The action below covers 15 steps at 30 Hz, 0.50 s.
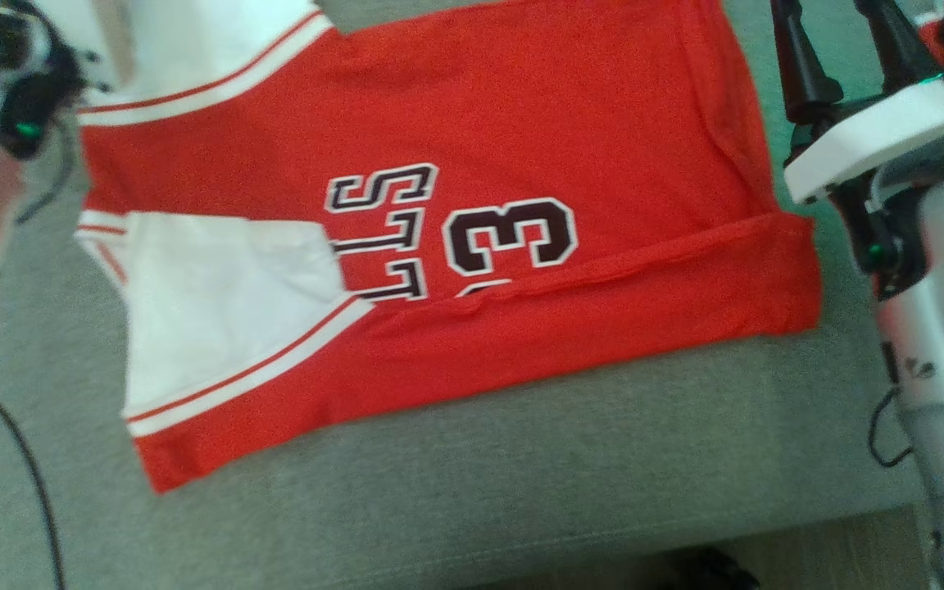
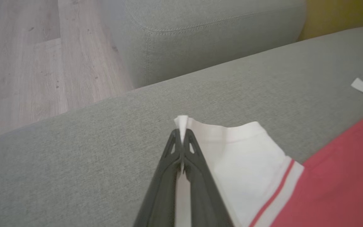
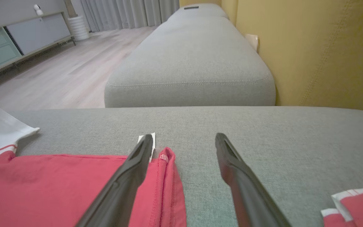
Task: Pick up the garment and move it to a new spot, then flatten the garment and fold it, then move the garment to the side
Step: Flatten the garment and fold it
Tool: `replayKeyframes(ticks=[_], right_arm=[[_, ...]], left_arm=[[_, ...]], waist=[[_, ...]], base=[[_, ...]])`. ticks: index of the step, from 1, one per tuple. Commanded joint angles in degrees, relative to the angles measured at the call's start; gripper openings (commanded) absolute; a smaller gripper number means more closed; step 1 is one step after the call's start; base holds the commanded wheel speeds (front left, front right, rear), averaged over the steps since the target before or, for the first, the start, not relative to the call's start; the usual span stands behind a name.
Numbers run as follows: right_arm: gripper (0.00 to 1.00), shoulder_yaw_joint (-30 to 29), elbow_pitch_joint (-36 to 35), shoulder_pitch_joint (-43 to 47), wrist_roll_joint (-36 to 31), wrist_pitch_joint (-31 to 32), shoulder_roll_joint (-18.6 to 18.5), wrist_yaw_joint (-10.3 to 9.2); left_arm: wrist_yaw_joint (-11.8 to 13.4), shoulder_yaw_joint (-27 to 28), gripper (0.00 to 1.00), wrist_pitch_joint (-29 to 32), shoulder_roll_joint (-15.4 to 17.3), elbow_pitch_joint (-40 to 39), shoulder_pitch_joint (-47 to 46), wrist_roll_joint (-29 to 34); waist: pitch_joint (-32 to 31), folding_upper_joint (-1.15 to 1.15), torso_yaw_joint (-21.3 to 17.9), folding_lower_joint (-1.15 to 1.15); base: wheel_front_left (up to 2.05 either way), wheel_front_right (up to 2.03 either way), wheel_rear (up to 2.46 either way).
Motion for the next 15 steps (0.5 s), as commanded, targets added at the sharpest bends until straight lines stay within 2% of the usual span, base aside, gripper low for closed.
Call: replayKeyframes(ticks=[1,8,15], right_arm=[[1.0,0.6,-1.3,-1.8,0.7,0.9,-1.0,-0.05],[1.0,5.5,4.7,-5.9,3.2,8.8,-7.2,-0.05],[1.0,12.7,12.1,-10.8,5.6,14.6,-12.9,-0.05]], left_arm=[[0.1,1.3,0.0,-1.1,1.8,-1.9,-1.2,-1.0],[0.1,-3.1,0.0,-5.1,0.4,-6.9,-0.3,-2.7],[0.1,-6.9,0.0,-7.8,-0.3,-10.9,0.1,-4.0]], waist=[[-1.8,0.0,3.0,0.0],[-2.3,0.0,8.7,0.0],[-1.3,0.0,11.5,0.0]], base=[[0.0,0.0,0.0],[0.0,0.0,0.0],[0.0,0.0,0.0]])
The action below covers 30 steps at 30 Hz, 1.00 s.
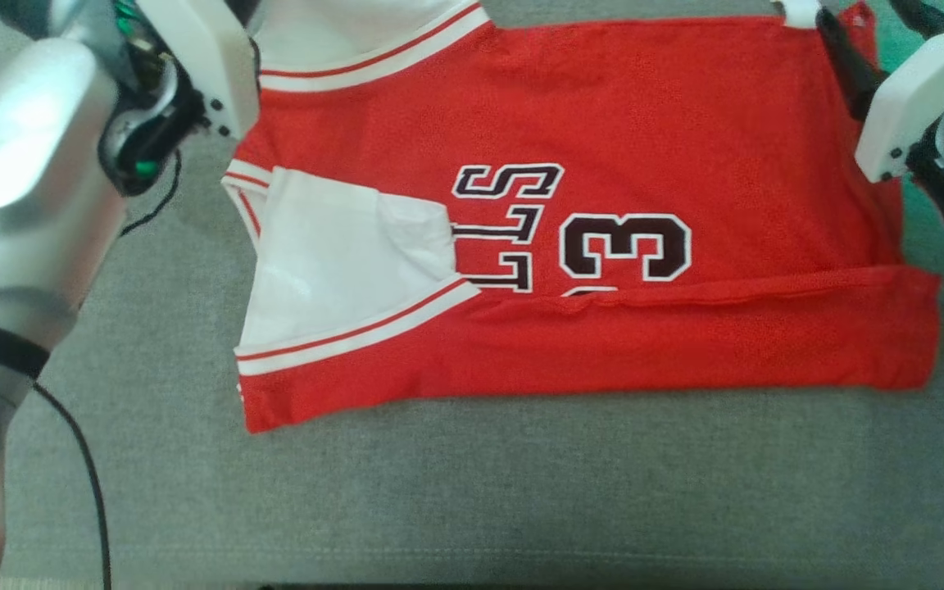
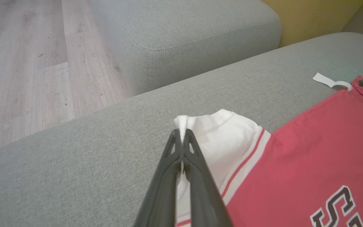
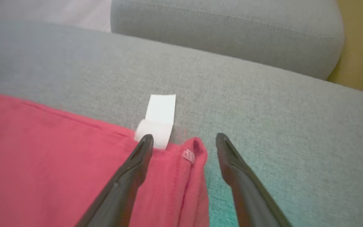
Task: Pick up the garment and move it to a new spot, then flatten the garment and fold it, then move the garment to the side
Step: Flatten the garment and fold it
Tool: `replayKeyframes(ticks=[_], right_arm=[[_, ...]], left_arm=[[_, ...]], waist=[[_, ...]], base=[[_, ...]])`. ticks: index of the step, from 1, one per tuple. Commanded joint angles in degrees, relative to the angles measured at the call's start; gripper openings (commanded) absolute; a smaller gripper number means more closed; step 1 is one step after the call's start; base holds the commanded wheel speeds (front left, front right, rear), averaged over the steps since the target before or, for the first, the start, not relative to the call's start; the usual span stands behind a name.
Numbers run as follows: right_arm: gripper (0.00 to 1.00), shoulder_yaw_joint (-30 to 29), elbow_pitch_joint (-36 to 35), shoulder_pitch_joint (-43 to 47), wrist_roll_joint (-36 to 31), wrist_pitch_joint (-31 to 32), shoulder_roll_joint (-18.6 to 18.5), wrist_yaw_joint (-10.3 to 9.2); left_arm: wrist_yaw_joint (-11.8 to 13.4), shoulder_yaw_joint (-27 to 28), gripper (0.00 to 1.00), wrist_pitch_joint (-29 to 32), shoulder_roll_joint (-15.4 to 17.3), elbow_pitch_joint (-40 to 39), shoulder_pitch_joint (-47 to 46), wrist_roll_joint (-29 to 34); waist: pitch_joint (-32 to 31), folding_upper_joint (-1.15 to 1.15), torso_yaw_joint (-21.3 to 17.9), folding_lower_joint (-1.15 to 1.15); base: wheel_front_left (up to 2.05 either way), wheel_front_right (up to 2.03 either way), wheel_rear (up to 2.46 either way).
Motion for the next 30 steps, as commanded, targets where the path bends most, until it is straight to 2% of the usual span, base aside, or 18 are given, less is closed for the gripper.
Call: replayKeyframes(ticks=[1,7,17,18,19,20,30], right_arm=[[1.0,1.5,-0.7,-1.2,0.2,0.6,-1.5,-0.05],[1.0,6.6,4.0,-4.2,2.7,3.3,-3.7,-0.05],[1.0,9.1,9.0,-7.6,7.5,3.1,-3.5,-0.05],[0.73,9.5,9.4,-7.9,7.9,3.3,-3.5,-0.05],[0.3,9.8,9.9,-8.1,8.5,3.6,-3.5,-0.05],[0.0,10.0,10.3,-8.4,9.1,3.9,-3.5,-0.05],[0.0,11.2,10.2,-11.8,12.6,-0.4,-3.8,-0.05]], left_arm=[[0.1,1.3,0.0,-0.8,1.9,-1.5,-1.9,-0.6],[0.1,-1.0,0.0,-1.6,2.1,-2.1,-2.3,-1.6],[0.1,-3.3,0.0,-2.5,2.6,-0.9,-3.7,-3.4],[0.1,-3.4,0.0,-2.6,2.7,-0.7,-4.0,-3.6],[0.1,-3.6,0.0,-2.7,2.8,-0.4,-4.2,-3.8],[0.1,-3.8,0.0,-2.8,2.9,-0.2,-4.4,-4.0],[0.1,-5.3,0.0,-4.3,3.1,2.8,-7.2,-4.9]], waist=[[0.4,0.0,0.5,0.0],[0.7,0.0,0.9,0.0],[1.1,0.0,0.7,0.0],[1.1,0.0,0.7,0.0],[1.2,0.0,0.6,0.0],[1.2,0.0,0.6,0.0],[2.5,0.0,-0.1,0.0]], base=[[0.0,0.0,0.0],[0.0,0.0,0.0],[0.0,0.0,0.0],[0.0,0.0,0.0],[0.0,0.0,0.0],[0.0,0.0,0.0],[0.0,0.0,0.0]])
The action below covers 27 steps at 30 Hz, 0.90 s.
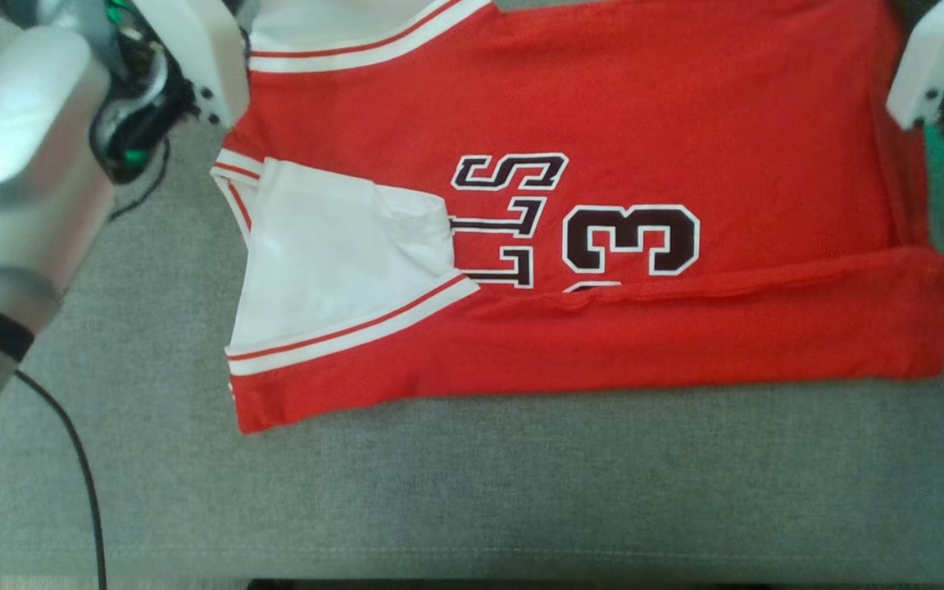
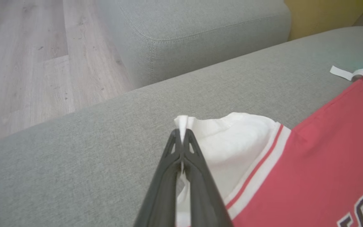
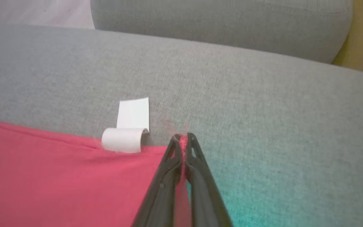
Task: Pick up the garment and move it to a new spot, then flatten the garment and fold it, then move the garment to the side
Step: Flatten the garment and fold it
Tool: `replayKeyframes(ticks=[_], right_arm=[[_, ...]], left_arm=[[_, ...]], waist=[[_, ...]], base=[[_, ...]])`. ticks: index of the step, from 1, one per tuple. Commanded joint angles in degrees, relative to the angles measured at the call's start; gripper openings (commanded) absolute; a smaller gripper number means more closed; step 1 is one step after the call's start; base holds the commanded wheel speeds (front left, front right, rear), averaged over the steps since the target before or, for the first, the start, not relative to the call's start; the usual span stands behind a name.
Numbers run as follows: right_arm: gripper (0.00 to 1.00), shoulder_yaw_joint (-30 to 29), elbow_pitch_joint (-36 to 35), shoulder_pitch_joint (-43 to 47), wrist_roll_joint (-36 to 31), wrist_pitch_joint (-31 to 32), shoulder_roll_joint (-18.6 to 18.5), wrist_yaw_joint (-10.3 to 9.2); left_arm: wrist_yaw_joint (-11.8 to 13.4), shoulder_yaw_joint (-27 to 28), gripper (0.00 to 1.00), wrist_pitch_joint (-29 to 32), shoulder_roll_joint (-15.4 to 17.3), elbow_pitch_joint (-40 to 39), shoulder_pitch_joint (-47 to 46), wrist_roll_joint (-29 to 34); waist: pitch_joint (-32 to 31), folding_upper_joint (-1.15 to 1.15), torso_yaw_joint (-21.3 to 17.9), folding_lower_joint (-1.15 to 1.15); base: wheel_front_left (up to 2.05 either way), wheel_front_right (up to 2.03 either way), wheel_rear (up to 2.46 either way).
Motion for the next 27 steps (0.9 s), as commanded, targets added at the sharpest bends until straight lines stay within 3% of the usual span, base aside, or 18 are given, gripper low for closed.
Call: replayKeyframes(ticks=[1,16,22,27], right_arm=[[0.0,0.1,-1.3,-1.9,0.7,-1.3,-1.1,-0.05],[0.0,0.9,0.7,-8.1,1.5,-15.6,-0.5,-0.05],[0.0,3.3,0.6,-5.3,4.4,-18.8,-2.3,-0.05],[0.0,5.6,-1.0,-1.5,7.8,-19.0,-4.6,-0.05]], left_arm=[[0.1,1.7,0.0,-1.2,2.7,0.1,-4.4,0.2],[0.9,3.5,0.0,-12.7,-0.4,12.2,-14.5,4.6],[0.2,2.5,0.0,-13.7,-2.1,13.3,-10.9,3.5],[0.1,-0.6,0.0,-13.4,-0.7,9.4,-7.3,2.1]], waist=[[0.4,0.0,-0.2,0.0],[2.0,0.0,-1.1,0.0],[-0.2,0.0,0.3,0.0],[-3.0,0.0,1.3,0.0]], base=[[0.0,0.0,0.0],[0.0,0.0,0.0],[0.0,0.0,0.0],[0.0,0.0,0.0]])
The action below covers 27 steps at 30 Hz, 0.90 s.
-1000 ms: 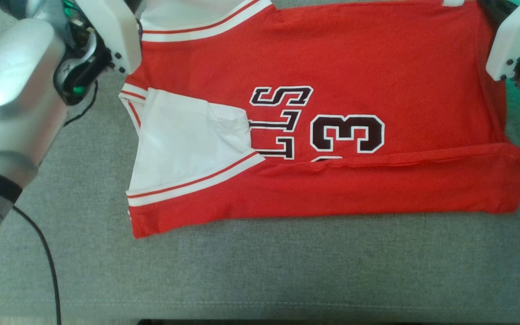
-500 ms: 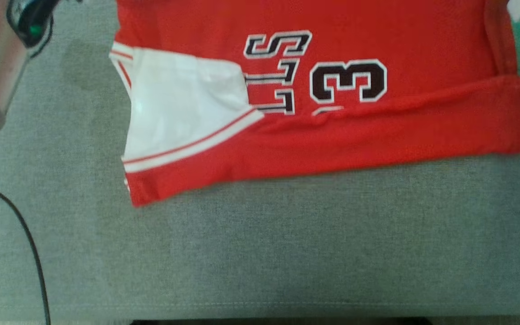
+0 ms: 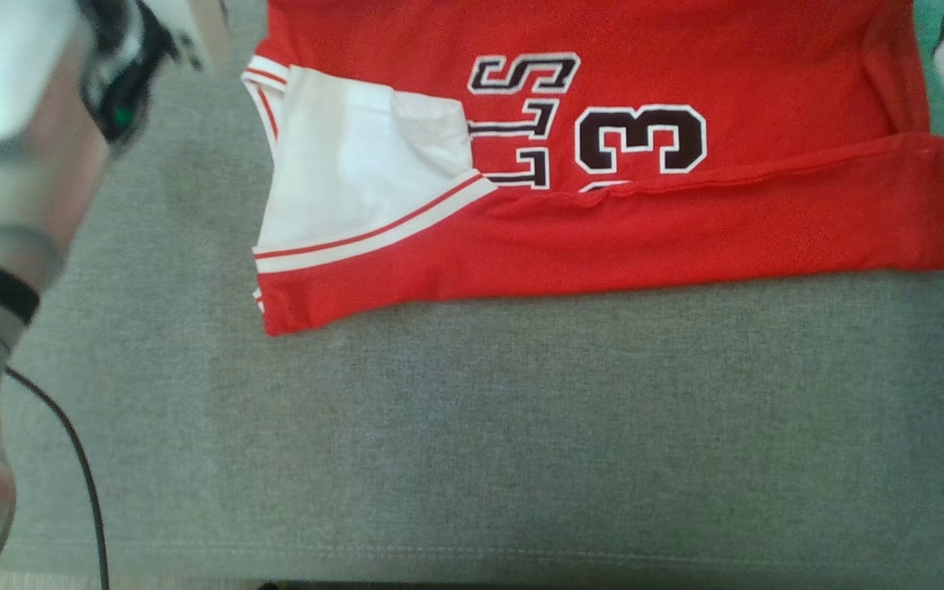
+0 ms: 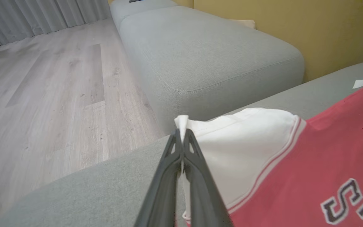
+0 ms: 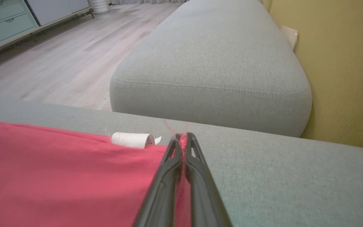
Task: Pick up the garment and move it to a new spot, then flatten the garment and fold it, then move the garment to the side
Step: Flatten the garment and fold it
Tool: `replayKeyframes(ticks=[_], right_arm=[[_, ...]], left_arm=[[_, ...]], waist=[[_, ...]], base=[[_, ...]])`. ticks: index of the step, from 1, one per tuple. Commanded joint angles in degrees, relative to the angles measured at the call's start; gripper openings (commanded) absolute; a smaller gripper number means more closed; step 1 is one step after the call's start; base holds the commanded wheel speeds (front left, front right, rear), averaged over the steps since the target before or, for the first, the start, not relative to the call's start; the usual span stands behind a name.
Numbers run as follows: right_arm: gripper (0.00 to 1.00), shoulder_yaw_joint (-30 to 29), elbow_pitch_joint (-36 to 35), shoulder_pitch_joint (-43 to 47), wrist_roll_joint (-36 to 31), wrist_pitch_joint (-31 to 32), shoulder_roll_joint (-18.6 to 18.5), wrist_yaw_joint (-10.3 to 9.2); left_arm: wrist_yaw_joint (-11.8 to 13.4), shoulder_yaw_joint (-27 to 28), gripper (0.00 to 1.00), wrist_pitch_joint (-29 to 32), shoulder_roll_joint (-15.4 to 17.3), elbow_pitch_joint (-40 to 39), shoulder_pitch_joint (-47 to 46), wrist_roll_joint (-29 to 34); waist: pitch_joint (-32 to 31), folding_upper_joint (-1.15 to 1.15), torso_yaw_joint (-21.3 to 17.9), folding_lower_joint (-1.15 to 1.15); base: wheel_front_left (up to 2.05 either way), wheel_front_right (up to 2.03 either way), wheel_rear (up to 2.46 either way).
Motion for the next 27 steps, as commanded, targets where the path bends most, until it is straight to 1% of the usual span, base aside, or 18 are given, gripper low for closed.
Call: replayKeyframes(ticks=[1,2,4,10,15,24,27], right_arm=[[0.0,1.0,-2.1,2.2,1.3,-0.3,-1.7,-0.05],[0.0,1.0,-2.1,2.2,1.3,-0.3,-1.7,-0.05],[0.0,2.1,-3.0,3.8,2.7,-0.1,-2.6,-0.05],[0.0,5.2,-6.3,8.5,6.6,0.4,-5.8,-0.05],[0.0,7.3,-7.9,11.9,9.2,1.8,-8.1,-0.05],[0.0,11.8,-12.4,16.8,14.2,8.1,-11.8,-0.05],[0.0,13.1,-14.3,18.0,16.0,10.5,-12.9,-0.05]], left_arm=[[0.1,0.6,0.0,-0.1,3.5,-2.3,-1.3,-0.9],[0.1,0.6,0.0,-0.1,3.5,-2.3,-1.3,-0.9],[0.1,-0.3,0.0,0.6,4.8,-4.6,0.3,-2.4],[0.1,-3.2,0.0,2.7,9.4,-11.1,4.2,-4.4],[0.1,-4.5,0.0,5.5,12.6,-15.6,8.0,-6.5],[0.1,-6.6,0.0,13.3,18.3,-25.2,14.6,-9.9],[0.5,-6.9,0.0,15.6,19.9,-27.5,16.4,-11.2]], waist=[[-1.6,0.0,0.6,0.0],[-1.6,0.0,0.6,0.0],[-2.8,0.0,0.7,0.0],[-6.2,0.0,1.3,0.0],[-8.8,0.0,1.8,0.0],[-11.9,0.0,1.8,0.0],[-12.8,0.0,1.7,0.0]], base=[[0.0,0.0,0.0],[0.0,0.0,0.0],[0.0,0.0,0.0],[0.0,0.0,0.0],[0.0,0.0,0.0],[0.0,0.0,0.0],[0.0,0.0,0.0]])
